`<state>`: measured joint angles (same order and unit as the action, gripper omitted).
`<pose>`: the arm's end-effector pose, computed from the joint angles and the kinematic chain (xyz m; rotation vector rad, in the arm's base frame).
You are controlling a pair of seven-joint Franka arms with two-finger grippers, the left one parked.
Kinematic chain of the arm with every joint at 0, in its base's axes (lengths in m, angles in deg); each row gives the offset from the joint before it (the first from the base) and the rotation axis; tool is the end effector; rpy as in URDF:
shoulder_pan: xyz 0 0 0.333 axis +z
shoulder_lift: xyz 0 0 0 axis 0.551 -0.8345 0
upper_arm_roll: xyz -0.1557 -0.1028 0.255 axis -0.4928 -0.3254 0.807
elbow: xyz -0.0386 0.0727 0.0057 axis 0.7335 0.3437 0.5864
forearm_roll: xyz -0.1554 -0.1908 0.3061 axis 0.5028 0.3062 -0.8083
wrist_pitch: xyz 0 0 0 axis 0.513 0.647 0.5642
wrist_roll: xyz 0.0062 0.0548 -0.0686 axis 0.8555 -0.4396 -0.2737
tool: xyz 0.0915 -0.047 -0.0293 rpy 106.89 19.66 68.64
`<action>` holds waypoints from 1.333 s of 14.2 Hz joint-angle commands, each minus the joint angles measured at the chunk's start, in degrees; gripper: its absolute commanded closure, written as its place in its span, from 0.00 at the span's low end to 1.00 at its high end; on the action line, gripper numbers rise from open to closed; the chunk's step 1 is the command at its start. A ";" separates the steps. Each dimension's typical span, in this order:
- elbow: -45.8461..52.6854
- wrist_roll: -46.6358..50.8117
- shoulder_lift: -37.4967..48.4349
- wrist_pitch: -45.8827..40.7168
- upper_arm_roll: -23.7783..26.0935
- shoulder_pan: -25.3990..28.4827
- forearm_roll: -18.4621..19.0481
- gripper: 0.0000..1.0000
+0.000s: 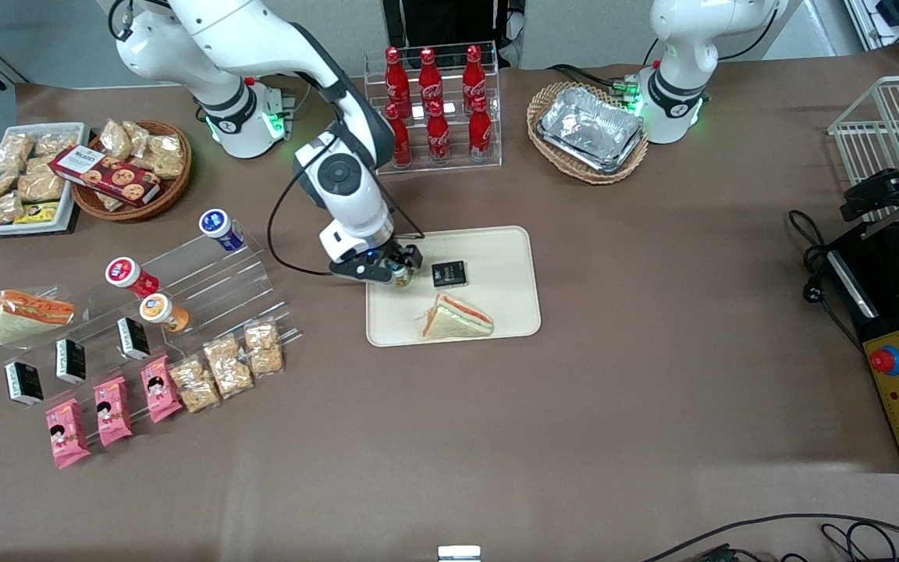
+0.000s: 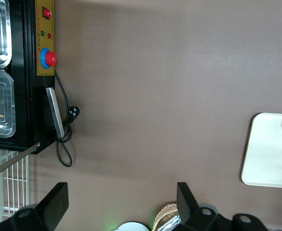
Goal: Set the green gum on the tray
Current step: 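Open the right gripper and withdraw it back toward the rack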
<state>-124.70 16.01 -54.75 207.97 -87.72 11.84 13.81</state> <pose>0.4294 0.3674 0.2425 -3.0213 0.3999 -0.0335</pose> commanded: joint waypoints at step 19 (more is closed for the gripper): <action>36.45 -38.99 15.30 -63.99 -1.78 -38.23 0.46 0.01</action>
<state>-94.83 -22.49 -38.29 149.35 -90.06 -23.46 13.85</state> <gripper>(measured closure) 0.009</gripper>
